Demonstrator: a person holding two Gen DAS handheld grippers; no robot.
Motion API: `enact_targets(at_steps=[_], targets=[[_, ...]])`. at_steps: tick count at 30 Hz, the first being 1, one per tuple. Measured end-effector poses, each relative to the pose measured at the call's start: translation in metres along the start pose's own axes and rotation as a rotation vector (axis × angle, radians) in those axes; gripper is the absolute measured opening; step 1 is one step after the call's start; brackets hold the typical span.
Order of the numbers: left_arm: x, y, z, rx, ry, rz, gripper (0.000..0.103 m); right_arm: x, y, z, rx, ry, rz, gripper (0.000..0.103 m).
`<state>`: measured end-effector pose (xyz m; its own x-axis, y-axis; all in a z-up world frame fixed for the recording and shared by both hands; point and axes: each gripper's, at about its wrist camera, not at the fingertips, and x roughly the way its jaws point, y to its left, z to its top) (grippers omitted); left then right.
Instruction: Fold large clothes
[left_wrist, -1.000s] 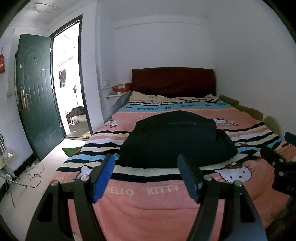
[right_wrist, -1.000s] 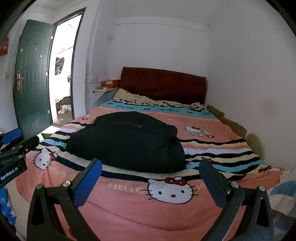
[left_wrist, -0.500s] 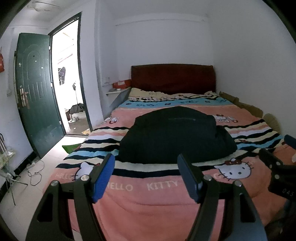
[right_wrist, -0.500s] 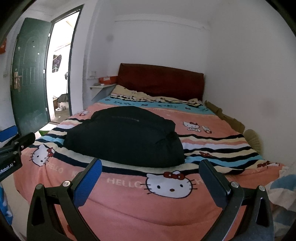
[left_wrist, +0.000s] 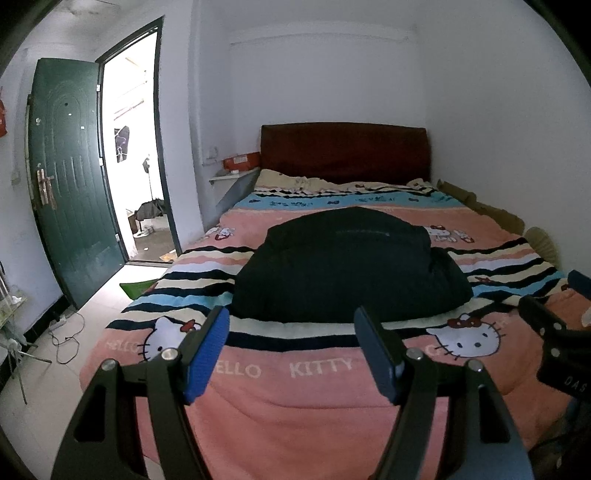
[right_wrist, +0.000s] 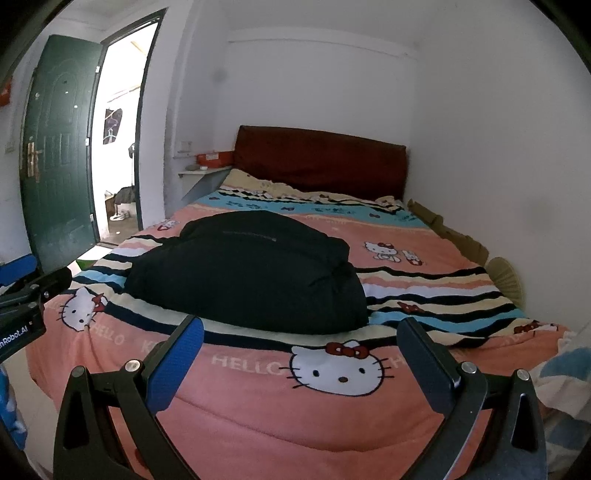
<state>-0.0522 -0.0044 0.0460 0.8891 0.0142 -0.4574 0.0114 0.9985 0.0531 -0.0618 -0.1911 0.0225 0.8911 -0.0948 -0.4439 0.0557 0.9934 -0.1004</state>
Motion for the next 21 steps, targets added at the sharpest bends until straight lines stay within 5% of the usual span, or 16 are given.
enact_targets(at_steps=[21], targets=[[0.051, -0.013, -0.018, 0.029, 0.09, -0.012, 0.069, 0.04, -0.008, -0.014, 0.012, 0.053, 0.0, 0.102]])
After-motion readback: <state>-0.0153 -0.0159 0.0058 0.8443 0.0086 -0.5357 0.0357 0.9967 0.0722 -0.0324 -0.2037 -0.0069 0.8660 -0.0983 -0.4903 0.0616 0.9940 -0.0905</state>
